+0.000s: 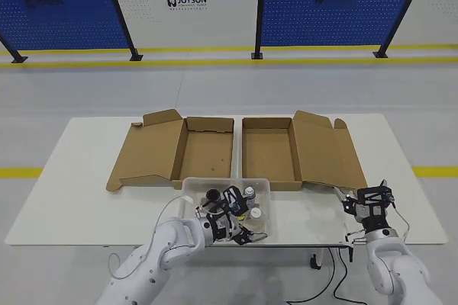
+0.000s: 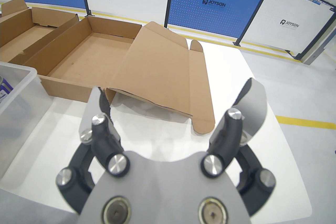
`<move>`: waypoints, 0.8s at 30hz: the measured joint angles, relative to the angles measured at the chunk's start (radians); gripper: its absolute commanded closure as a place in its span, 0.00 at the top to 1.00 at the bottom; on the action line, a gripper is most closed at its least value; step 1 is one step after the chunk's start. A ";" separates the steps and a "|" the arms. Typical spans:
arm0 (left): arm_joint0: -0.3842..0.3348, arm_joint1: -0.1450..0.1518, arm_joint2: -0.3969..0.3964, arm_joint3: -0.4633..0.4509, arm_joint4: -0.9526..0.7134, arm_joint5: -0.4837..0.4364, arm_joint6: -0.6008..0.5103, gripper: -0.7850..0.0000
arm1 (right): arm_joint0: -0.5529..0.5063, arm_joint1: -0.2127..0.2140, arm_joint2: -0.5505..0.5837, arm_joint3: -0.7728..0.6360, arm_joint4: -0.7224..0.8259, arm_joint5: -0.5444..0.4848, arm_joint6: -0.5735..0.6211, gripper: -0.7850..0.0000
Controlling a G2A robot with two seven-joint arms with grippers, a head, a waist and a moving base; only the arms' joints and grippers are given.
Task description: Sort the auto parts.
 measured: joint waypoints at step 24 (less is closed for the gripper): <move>-0.048 -0.019 0.062 0.081 -0.017 0.049 0.007 0.82 | 0.000 0.000 0.000 0.000 0.000 0.000 0.000 1.00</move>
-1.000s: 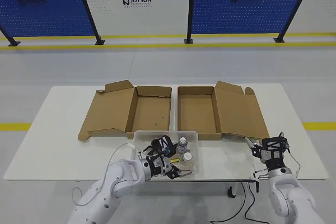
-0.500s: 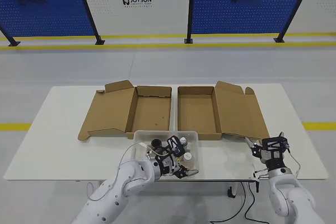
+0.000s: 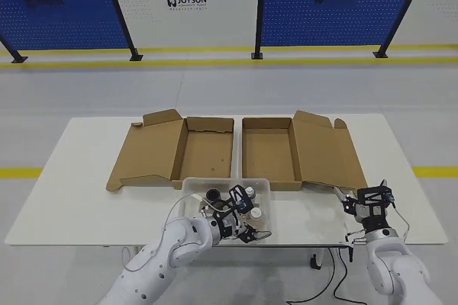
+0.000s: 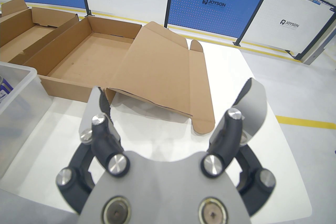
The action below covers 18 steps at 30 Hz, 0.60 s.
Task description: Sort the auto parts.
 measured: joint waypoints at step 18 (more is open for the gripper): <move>0.005 -0.001 0.016 -0.006 0.017 -0.010 0.011 0.19 | 0.000 0.000 0.000 0.000 0.000 0.000 0.000 1.00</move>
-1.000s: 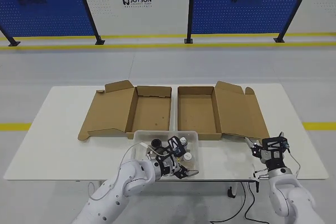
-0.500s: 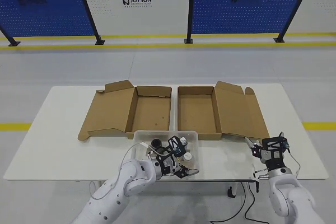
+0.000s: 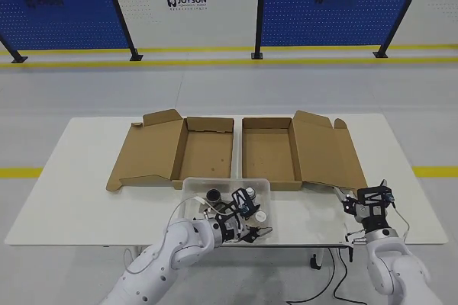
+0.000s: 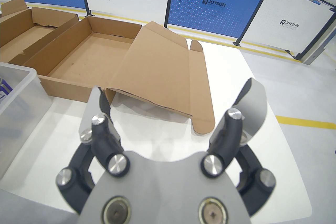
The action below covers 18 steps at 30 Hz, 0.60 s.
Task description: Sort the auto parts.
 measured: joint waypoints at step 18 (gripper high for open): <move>0.006 0.006 -0.034 -0.022 -0.010 -0.007 0.037 0.00 | 0.000 0.000 0.000 0.000 0.000 0.000 0.000 1.00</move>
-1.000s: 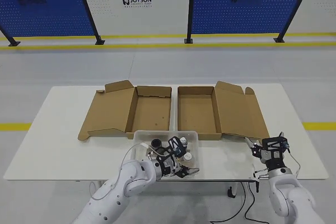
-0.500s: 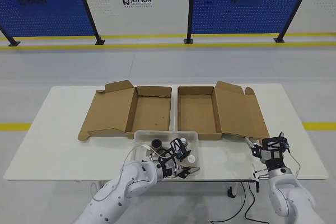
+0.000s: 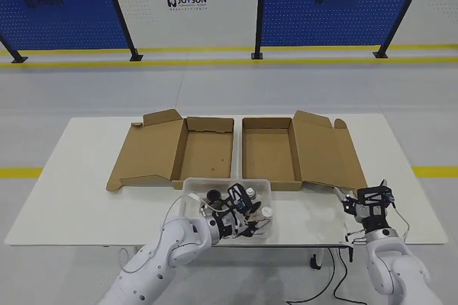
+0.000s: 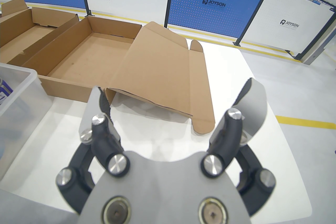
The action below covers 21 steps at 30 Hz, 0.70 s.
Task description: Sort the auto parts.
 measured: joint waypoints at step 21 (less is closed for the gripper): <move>0.003 0.006 -0.026 0.005 -0.005 0.012 -0.017 1.00 | 0.000 0.000 0.000 0.000 0.000 0.000 0.000 1.00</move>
